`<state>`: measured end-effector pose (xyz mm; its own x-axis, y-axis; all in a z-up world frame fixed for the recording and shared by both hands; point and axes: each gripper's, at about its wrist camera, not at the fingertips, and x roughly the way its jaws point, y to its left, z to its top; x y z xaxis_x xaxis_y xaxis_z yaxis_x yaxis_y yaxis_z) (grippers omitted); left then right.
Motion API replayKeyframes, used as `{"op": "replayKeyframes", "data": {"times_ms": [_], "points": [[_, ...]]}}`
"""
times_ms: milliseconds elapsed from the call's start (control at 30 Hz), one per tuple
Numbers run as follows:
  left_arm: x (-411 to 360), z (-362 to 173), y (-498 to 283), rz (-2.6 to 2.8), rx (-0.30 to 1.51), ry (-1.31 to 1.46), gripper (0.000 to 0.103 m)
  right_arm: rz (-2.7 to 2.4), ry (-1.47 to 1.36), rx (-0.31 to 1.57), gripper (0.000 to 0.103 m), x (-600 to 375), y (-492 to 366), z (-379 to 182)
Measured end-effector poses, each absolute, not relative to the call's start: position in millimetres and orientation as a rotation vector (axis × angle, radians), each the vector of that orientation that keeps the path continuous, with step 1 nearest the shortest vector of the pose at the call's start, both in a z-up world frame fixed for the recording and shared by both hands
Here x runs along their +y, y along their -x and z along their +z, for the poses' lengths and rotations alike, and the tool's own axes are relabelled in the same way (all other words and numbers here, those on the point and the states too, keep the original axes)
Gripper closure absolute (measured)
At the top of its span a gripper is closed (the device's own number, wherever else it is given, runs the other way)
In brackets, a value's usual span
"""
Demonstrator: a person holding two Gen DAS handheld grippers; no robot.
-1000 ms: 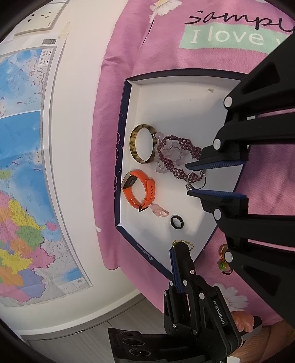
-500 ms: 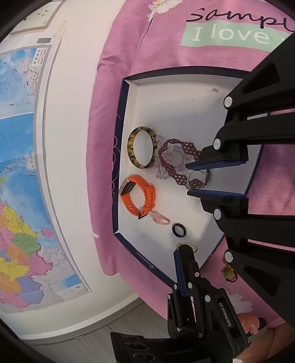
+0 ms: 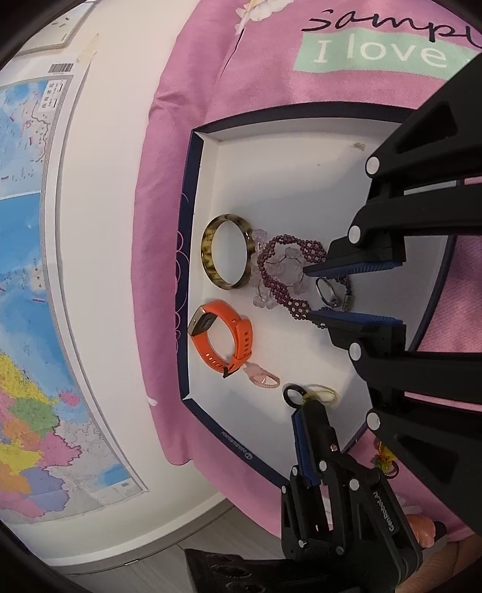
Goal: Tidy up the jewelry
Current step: 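Lower the held rings over the box interior with both grippers, then open both grippers to drop the rings into the box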
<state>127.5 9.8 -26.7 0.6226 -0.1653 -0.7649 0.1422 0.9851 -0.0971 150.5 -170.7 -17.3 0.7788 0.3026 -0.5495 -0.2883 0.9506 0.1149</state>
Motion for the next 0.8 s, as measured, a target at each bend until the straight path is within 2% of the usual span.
{"op": "replayKeyframes", "data": {"times_ms": [67,133,167,300,433,800], "points": [[11,-26,-127,-0.176,0.877,0.036,0.091,0.321,-0.034,0.593,0.085,-173,-149,-17],[15,-24,-124,-0.17,0.868,0.051,0.069,0.322,-0.047,0.587,0.08,-176,-146,-15],[17,-23,-124,-0.168,0.86,0.059,0.066,0.325,-0.058,0.583,0.077,-178,-144,-15],[24,-13,-116,-0.161,0.827,0.084,0.065,0.335,-0.069,0.57,0.077,-179,-136,-11],[34,2,-100,-0.155,0.765,0.097,0.053,0.367,-0.067,0.548,0.072,-179,-122,-4],[52,13,-53,-0.177,0.719,0.078,0.051,0.513,0.025,0.564,0.072,-142,-82,-12]]}}
